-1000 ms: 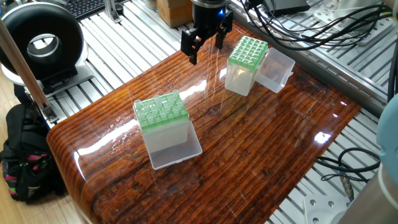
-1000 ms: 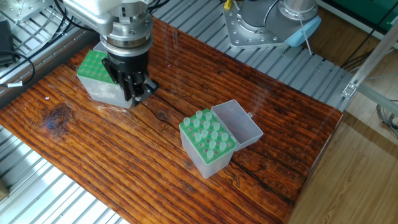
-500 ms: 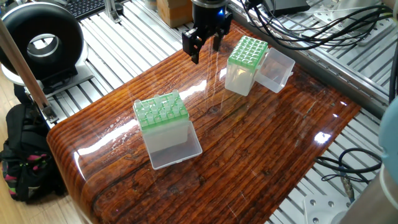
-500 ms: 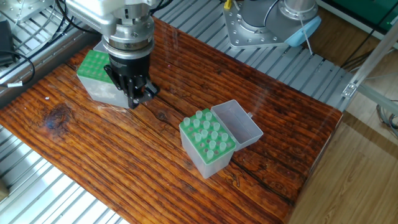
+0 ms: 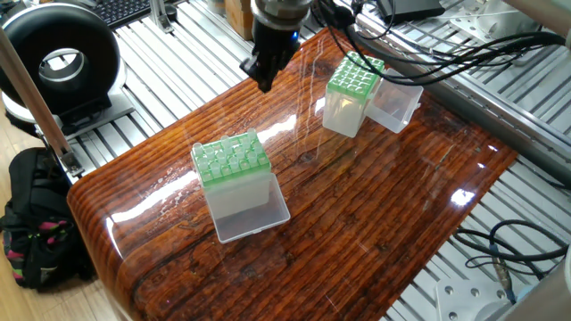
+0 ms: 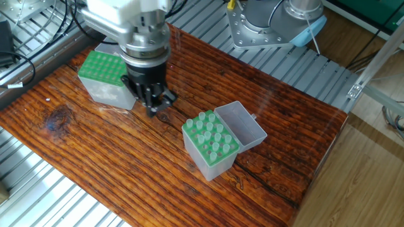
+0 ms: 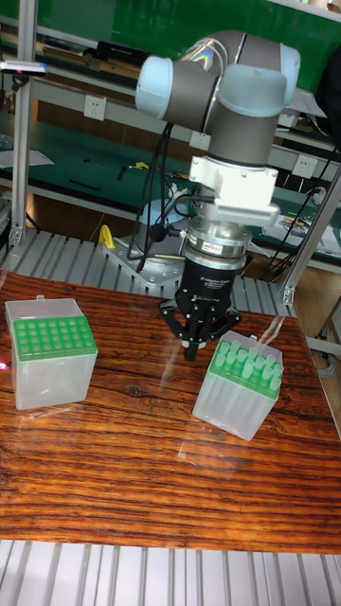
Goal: Transfer all large pipette tips from one holder to another
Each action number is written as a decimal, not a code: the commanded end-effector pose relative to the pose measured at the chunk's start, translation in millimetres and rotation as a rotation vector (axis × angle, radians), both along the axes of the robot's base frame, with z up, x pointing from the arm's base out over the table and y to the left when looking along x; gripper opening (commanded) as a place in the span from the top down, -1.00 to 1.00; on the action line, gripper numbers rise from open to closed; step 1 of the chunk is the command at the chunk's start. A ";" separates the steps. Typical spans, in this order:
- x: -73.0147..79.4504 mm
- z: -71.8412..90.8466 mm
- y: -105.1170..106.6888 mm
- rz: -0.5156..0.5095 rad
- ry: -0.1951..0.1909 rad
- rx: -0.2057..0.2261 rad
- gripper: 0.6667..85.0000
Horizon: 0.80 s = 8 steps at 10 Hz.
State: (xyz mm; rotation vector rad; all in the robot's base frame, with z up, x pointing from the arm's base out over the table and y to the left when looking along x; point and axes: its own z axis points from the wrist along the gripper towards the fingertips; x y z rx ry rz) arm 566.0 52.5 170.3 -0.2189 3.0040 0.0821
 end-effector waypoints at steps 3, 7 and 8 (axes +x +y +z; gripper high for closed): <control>-17.0 -1.0 -12.8 0.071 0.052 -0.075 0.99; 1.8 6.8 -11.0 0.170 -0.008 -0.039 0.99; -0.1 6.6 -17.7 0.158 0.004 -0.058 0.99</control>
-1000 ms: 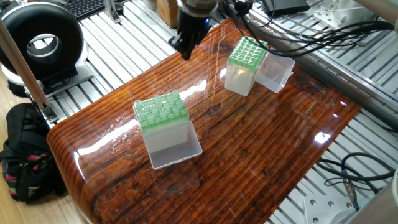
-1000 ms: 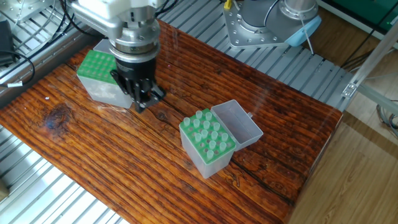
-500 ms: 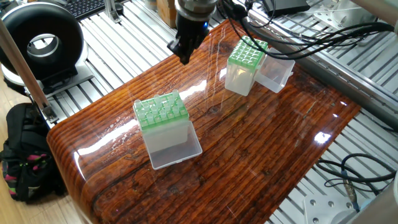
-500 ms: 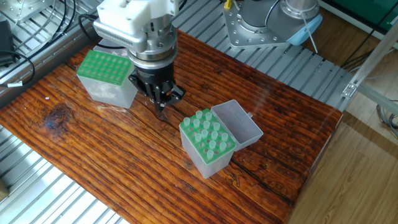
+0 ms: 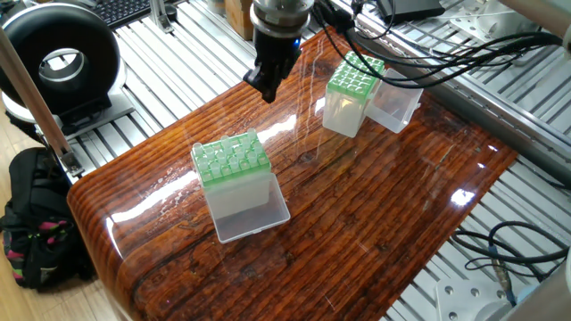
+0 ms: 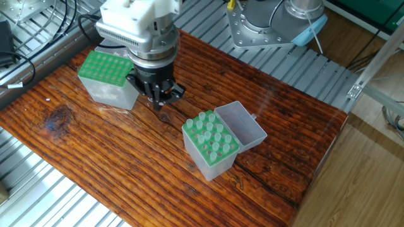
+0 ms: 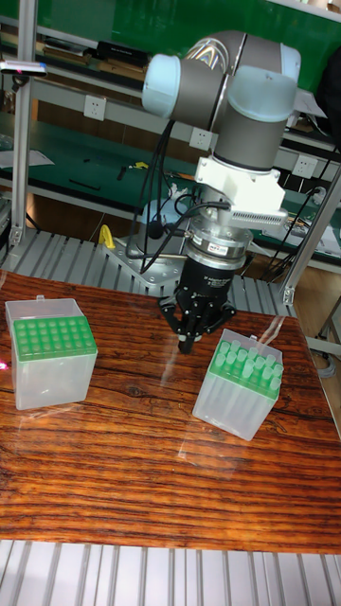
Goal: Transfer all large pipette tips from one holder to another
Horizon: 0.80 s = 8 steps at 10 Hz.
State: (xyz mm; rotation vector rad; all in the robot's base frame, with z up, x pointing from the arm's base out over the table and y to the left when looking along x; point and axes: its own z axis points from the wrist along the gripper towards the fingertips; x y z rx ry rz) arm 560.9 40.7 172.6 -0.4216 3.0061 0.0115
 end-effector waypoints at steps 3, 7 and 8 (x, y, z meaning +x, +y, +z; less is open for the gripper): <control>11.9 7.7 -18.6 0.021 -0.033 -0.043 0.99; 7.2 3.7 -26.6 0.035 -0.012 -0.075 0.99; 6.5 4.6 -23.5 0.050 -0.011 -0.066 0.99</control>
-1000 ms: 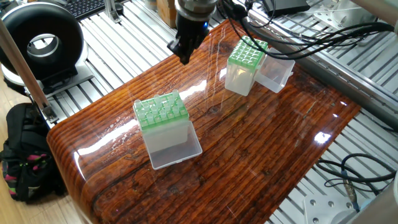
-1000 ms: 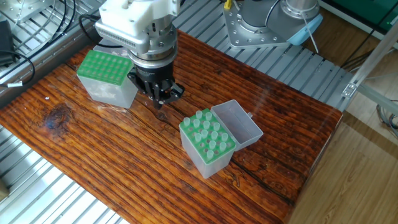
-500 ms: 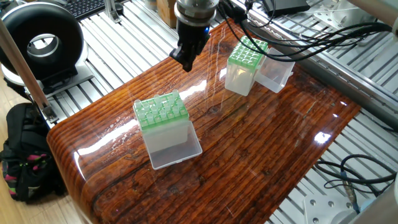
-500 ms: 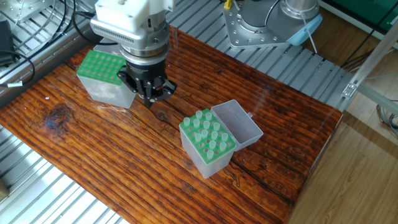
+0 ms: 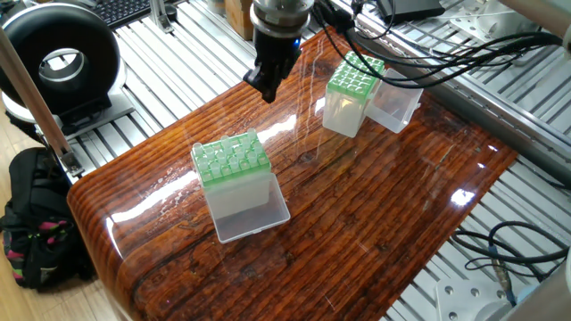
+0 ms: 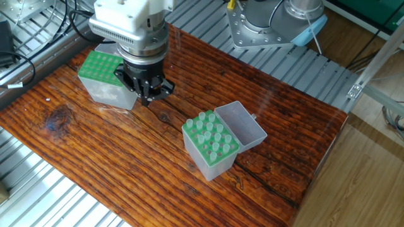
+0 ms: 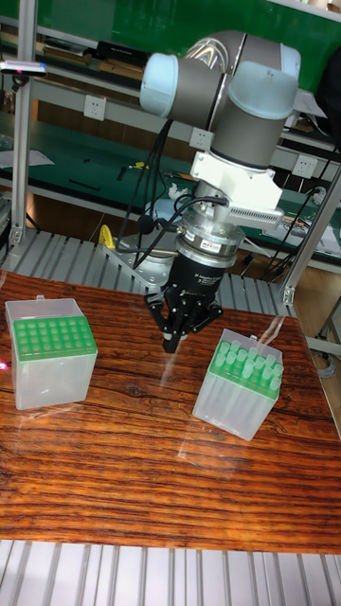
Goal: Transfer all large pipette tips from one holder to another
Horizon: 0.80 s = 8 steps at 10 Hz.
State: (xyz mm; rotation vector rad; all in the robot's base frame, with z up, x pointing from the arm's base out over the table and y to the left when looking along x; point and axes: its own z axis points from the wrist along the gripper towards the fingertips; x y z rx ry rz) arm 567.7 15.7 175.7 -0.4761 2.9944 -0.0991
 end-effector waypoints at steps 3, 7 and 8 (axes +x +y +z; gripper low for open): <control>4.4 1.8 0.7 0.042 -0.014 0.001 0.99; -5.8 1.3 -9.8 0.189 0.035 -0.054 0.99; -2.7 1.3 -5.8 0.210 0.023 -0.042 0.99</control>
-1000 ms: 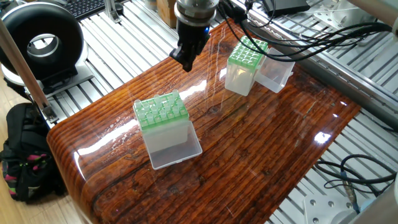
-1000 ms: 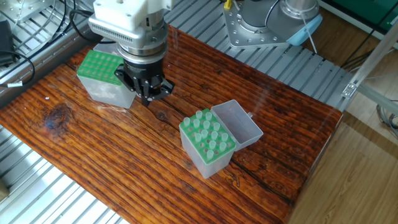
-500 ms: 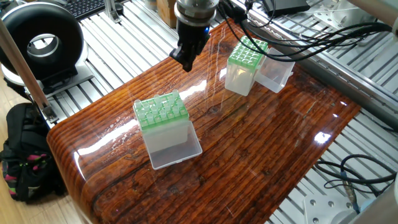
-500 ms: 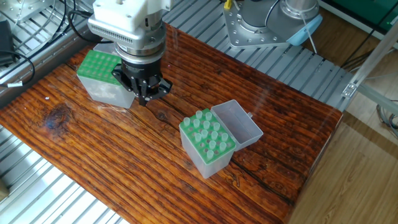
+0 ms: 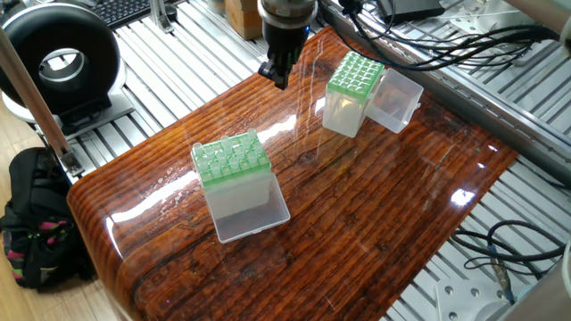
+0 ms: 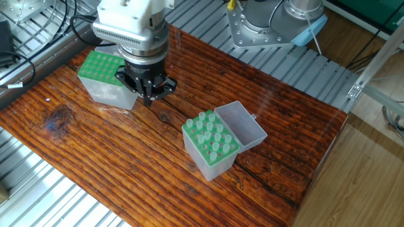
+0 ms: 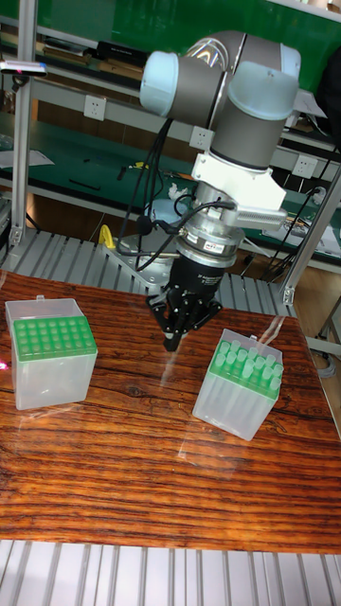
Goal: Transfer all large pipette tips from one holder to another
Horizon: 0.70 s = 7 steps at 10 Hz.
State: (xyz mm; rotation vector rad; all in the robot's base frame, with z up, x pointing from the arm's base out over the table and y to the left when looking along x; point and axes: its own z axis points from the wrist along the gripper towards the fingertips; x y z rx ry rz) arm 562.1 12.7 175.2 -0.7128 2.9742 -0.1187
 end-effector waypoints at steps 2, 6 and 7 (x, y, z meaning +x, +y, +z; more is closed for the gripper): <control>-3.2 8.0 2.9 0.106 0.018 -0.001 0.99; 19.1 35.8 99.9 0.002 0.106 0.026 0.98; 16.9 29.4 127.3 -0.019 0.088 0.070 0.69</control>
